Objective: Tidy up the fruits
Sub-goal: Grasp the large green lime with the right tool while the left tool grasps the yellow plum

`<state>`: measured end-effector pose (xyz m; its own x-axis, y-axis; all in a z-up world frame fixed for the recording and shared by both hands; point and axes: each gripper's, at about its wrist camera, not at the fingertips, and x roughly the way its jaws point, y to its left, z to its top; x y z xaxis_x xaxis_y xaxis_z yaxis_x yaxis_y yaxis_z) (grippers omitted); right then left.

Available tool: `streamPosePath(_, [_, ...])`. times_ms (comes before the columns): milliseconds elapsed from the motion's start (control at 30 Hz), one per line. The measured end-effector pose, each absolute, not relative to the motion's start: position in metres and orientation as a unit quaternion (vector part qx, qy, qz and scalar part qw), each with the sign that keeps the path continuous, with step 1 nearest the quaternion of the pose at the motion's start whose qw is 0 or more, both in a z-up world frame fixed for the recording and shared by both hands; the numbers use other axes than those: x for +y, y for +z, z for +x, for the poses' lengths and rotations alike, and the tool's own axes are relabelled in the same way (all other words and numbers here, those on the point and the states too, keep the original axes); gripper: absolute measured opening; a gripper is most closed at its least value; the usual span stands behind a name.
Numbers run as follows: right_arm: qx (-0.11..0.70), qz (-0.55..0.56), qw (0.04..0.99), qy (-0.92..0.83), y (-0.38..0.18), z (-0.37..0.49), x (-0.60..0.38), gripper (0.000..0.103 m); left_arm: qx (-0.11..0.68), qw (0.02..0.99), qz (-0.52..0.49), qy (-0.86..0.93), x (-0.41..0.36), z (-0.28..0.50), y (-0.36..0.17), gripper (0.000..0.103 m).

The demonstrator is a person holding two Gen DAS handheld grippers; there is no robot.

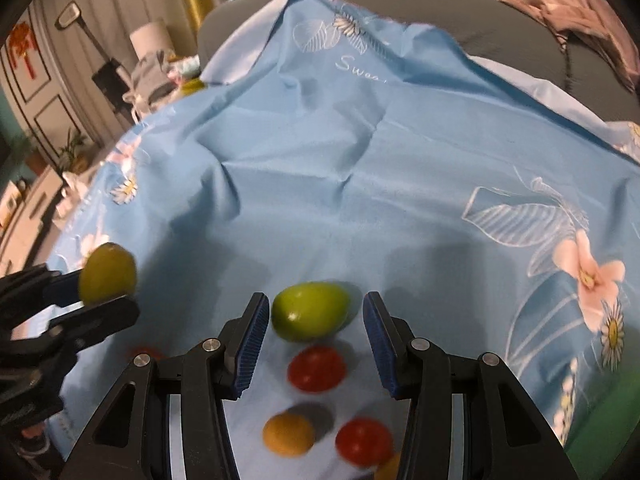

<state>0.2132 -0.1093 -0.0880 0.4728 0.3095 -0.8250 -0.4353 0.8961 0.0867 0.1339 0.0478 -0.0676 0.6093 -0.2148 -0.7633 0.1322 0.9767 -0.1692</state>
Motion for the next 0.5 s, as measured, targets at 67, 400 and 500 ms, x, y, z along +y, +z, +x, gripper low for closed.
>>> streamPosePath(67, [0.471,-0.073,0.851,0.219,-0.093,0.217,-0.107,0.05,0.433,0.895,-0.049,-0.098,0.048,0.135,-0.069,0.034])
streamPosePath(400, [0.468,-0.062,0.851,0.229,-0.089,0.214,-0.106,0.046,0.431,0.896,-0.044,-0.1,0.045,0.131,-0.064,0.034])
streamPosePath(500, [0.453,-0.047,0.859,0.234,-0.075,0.202,-0.113,0.046,0.428,0.897,-0.036,-0.103,0.04,0.125,-0.059,0.034])
